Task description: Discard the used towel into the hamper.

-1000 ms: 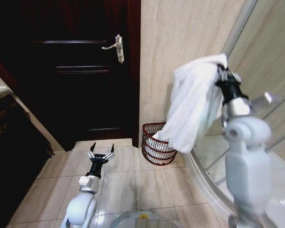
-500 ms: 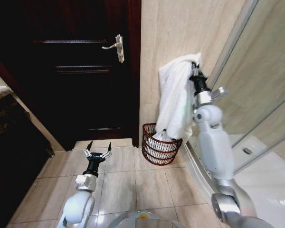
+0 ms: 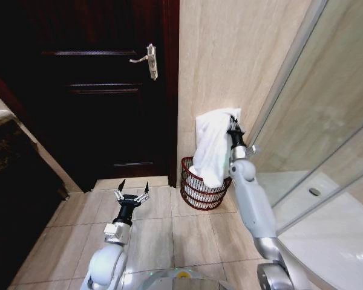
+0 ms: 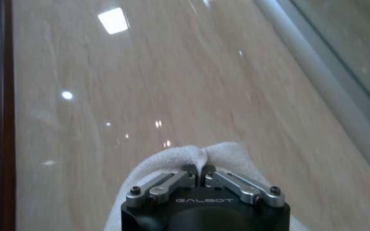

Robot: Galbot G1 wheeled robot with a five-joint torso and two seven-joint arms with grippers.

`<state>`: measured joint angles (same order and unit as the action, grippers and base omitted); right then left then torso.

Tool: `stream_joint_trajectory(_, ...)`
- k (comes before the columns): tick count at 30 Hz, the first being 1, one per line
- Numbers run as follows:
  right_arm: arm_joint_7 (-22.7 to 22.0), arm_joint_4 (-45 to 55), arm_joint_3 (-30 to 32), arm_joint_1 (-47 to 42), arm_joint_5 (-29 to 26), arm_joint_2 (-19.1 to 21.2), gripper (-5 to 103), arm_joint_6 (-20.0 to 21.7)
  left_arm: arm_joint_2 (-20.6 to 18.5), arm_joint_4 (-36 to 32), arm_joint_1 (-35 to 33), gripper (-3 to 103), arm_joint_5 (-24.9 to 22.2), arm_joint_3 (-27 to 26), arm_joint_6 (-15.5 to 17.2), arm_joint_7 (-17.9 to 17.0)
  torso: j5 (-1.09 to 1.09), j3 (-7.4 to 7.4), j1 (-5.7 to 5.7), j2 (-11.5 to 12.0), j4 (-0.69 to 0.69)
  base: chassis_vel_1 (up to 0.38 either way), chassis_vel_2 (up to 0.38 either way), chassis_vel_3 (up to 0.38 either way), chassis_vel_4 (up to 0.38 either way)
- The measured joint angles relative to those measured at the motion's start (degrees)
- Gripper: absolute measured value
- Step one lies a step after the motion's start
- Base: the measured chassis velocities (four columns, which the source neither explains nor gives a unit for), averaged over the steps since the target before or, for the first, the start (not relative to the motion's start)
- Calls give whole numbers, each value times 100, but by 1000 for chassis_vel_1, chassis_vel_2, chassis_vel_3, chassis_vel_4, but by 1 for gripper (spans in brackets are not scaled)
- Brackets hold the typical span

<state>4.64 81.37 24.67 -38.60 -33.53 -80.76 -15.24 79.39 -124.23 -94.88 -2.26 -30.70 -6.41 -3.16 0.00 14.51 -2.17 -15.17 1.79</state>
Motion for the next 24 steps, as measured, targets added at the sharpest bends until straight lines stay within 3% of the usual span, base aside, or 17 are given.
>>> stream_joint_trajectory(5,20,130,-111,-411,-399,-58,3,182,-59,96,52,100,-12,-4,-24,-7,-1,0,0,0,1,0,0,0,0)
stream_joint_trajectory(16,-446,258,101,-1031,-463,20,3,960,-58,198,96,100,44,94,-50,-7,0,0,0,0,0,0,0,0,0)
stream_joint_trajectory(23,-416,451,359,-1311,-225,439,3,2124,-65,294,193,100,6,73,82,2,0,0,1,0,-1,0,0,0,0)
stream_joint_trajectory(24,-416,451,359,-1311,-225,439,3,2124,-65,294,193,100,6,73,82,2,0,0,1,0,-1,0,0,0,0)
